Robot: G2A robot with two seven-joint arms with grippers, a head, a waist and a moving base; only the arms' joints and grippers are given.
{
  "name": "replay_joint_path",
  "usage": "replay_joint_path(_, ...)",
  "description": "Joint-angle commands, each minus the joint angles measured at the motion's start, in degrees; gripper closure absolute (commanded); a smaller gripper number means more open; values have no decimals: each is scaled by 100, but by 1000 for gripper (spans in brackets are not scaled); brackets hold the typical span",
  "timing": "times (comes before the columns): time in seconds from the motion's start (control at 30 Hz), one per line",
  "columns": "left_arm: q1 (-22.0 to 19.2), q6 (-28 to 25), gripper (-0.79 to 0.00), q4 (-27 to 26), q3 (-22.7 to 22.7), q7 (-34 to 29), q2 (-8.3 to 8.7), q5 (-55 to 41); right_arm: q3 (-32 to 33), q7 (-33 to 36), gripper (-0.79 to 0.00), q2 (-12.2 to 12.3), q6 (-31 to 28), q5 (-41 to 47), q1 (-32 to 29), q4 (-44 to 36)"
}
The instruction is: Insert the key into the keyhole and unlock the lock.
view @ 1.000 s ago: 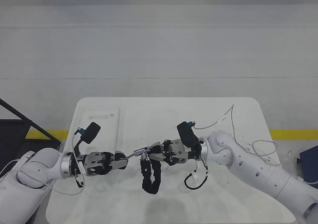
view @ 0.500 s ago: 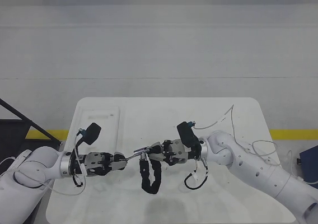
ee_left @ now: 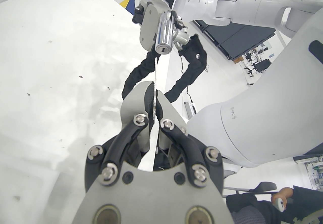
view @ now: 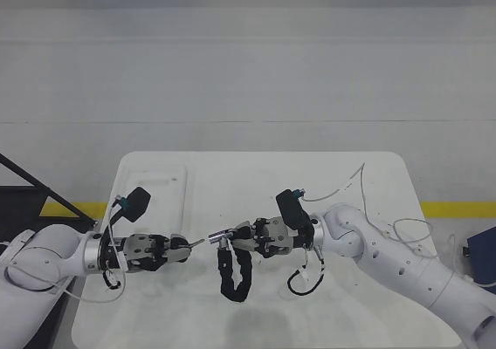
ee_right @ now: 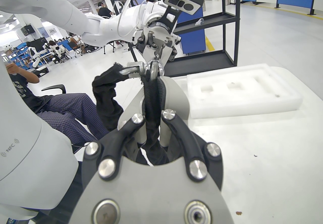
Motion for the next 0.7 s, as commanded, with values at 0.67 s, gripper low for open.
replay_joint_path(0.67,-663,457,0,-77,494,-455,427,-194,0,0,0,0,0,0,0,0)
